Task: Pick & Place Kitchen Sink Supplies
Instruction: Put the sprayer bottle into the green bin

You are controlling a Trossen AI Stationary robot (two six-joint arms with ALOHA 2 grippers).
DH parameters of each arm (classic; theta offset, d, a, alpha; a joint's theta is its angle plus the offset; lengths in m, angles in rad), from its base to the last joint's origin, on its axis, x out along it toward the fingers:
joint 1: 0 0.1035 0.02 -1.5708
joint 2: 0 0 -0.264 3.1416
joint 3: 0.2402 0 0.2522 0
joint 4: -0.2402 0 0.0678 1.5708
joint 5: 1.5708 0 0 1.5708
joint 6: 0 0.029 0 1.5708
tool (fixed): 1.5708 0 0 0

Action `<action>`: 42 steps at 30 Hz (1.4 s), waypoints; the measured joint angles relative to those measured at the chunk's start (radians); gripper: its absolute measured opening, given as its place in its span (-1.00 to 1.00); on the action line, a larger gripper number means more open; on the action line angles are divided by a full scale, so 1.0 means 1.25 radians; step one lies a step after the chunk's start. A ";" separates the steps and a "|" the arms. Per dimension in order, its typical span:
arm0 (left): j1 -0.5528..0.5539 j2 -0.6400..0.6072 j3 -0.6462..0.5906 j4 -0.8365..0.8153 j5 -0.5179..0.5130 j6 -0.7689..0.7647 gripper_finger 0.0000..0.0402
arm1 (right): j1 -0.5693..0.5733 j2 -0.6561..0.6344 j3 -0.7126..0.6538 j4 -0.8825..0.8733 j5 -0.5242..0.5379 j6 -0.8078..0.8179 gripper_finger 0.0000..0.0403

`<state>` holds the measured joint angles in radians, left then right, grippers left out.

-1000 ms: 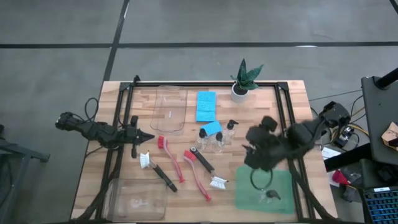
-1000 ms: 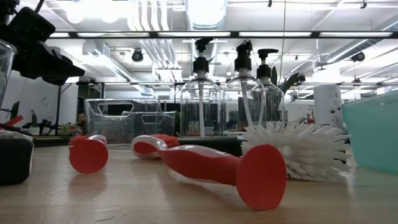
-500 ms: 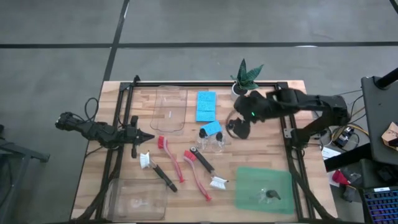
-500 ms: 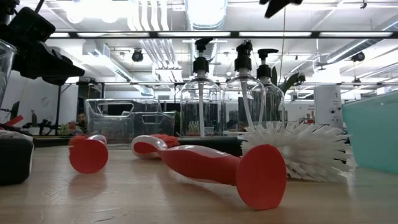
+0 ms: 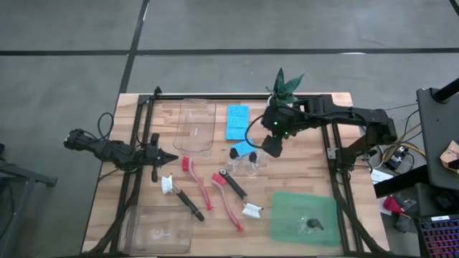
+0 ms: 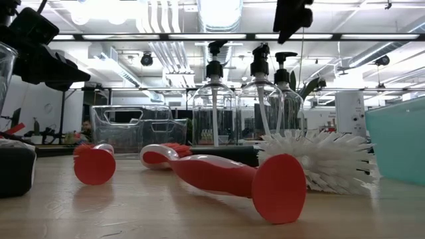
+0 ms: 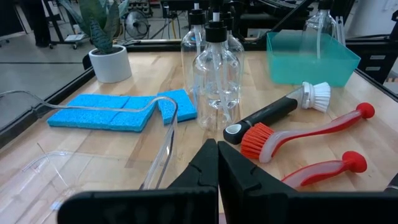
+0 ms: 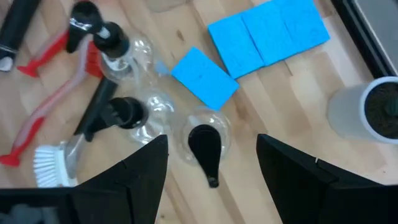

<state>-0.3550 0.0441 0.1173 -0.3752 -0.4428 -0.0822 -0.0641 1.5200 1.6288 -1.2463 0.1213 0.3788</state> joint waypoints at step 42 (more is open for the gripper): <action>0.000 0.000 0.000 0.000 0.000 0.000 -1.00 | 0.000 0.000 -0.143 0.101 0.008 -0.035 -0.56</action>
<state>-0.3552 0.0437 0.1173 -0.3752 -0.4431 -0.0822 -0.0647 1.5204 1.4502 -1.1206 0.1314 0.3346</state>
